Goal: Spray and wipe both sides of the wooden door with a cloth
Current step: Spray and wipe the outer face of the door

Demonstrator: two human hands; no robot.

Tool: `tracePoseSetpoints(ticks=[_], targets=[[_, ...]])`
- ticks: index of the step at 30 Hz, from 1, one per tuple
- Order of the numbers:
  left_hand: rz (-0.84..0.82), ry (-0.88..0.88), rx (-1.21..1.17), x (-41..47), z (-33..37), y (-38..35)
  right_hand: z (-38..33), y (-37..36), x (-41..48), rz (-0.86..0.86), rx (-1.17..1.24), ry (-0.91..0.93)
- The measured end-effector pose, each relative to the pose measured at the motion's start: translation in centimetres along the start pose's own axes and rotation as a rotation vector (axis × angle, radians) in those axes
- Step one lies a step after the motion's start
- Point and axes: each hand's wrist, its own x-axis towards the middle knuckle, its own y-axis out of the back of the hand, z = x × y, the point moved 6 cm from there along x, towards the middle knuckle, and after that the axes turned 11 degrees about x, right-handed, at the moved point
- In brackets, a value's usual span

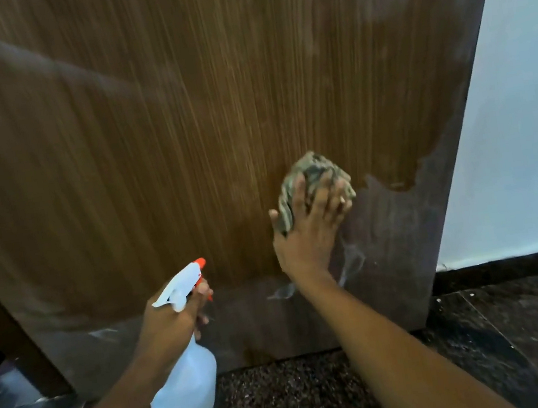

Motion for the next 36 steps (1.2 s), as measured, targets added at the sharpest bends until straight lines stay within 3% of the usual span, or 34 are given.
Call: tracePoseSetpoints(ticks=[3,6,8,10,15,17,20,21,23,25,29,31,34,36], targets=[[0.016,-0.031,-0.019,0.2,0.4,-1.0,-3.5,-0.6,1.8,-0.071,-0.019,0.322],[-0.006,-0.072,-0.018,0.5,1.3,-2.8,-0.1,-1.3,-2.6,-0.231,-0.098,0.564],[-0.009,-0.086,-0.035,0.5,1.9,-4.0,5.1,-1.0,-6.0,-0.284,-0.169,0.508],[-0.011,-0.092,-0.046,0.4,2.4,-5.3,9.9,0.2,-6.6,-0.266,-0.244,0.335],[-0.006,-0.134,-0.073,0.4,4.1,-8.4,10.9,4.3,0.4,-0.01,-0.052,-0.237],[-0.002,-0.146,-0.098,0.7,4.9,-9.6,8.2,3.1,2.0,-0.077,-0.045,-0.119],[0.017,-0.134,-0.115,1.1,5.8,-11.2,7.2,0.9,-1.8,-0.267,-0.163,0.377],[0.014,-0.126,-0.112,1.0,6.1,-11.7,9.0,0.8,-3.9,-0.33,-0.194,0.441],[0.013,-0.103,-0.14,0.7,6.6,-12.4,13.8,1.8,-6.6,-0.357,-0.235,0.348],[0.013,-0.062,-0.17,0.4,6.7,-12.8,17.2,3.9,-5.7,-0.29,-0.245,0.113],[-0.01,-0.033,-0.156,0.2,6.2,-13.7,15.9,6.8,3.0,-0.063,-0.047,-0.271],[-0.042,-0.03,-0.157,0.2,5.8,-14.4,13.3,7.0,6.1,-0.048,-0.028,-0.219],[-0.063,-0.048,-0.174,0.1,5.5,-15.4,12.7,5.5,3.9,-0.158,-0.108,0.085],[-0.065,-0.068,-0.191,-0.1,5.8,-15.7,16.2,5.0,0.0,-0.26,-0.159,0.064]])
